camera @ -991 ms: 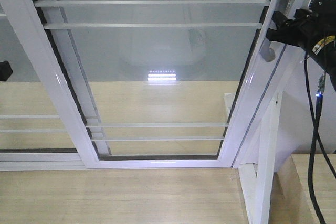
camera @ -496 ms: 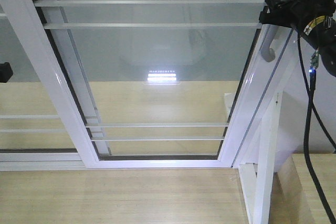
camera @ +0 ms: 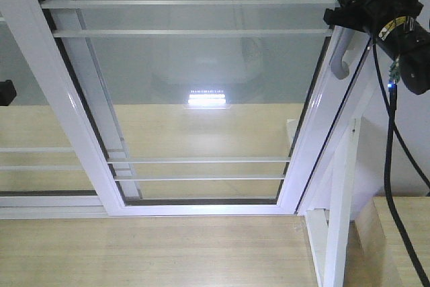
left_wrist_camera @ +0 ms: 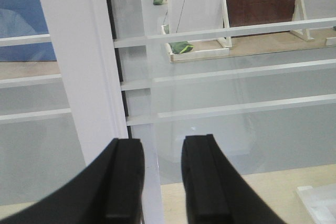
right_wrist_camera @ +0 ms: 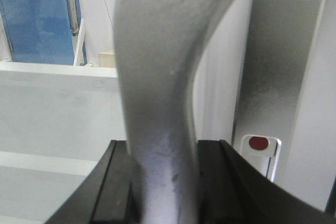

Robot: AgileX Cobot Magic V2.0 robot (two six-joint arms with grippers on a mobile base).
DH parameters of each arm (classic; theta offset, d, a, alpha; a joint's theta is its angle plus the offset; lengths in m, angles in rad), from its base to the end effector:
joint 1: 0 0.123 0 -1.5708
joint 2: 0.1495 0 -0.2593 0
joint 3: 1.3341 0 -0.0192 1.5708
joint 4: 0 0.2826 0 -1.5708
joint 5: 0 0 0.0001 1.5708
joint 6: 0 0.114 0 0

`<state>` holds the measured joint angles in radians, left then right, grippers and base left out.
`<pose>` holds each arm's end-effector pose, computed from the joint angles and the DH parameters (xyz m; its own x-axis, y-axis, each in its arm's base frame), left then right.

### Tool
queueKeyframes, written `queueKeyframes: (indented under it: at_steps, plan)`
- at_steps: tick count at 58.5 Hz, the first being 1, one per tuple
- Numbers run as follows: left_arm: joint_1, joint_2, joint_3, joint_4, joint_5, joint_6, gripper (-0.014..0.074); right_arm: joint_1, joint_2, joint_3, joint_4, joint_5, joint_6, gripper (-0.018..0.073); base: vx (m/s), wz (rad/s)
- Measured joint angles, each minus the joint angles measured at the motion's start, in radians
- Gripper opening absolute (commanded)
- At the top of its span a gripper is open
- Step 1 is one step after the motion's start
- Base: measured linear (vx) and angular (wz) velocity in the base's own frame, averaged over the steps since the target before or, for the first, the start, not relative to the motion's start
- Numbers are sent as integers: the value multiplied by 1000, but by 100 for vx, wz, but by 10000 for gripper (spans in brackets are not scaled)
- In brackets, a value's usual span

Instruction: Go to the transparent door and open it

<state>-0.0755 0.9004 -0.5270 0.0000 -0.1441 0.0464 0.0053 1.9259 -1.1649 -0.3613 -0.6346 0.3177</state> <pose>0.2596 -0.0196 0.2703 -0.1376 0.0569 -0.9889 0.0819 0.9956 0.0459 0.4692 0.0263 0.1807 -0.0754 0.0214 -0.9969 -0.2126 0.9764 0.0370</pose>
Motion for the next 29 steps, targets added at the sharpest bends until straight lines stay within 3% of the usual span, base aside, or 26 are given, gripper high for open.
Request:
queueKeyframes:
  at_steps: [13,29]
  plan:
    - [0,0,0,0,0,0,344,55,1,-5,20,5,-13,285,0,0]
    - [0,0,0,0,0,0,344,121,11,-11,-38,-21,-10,354,0,0]
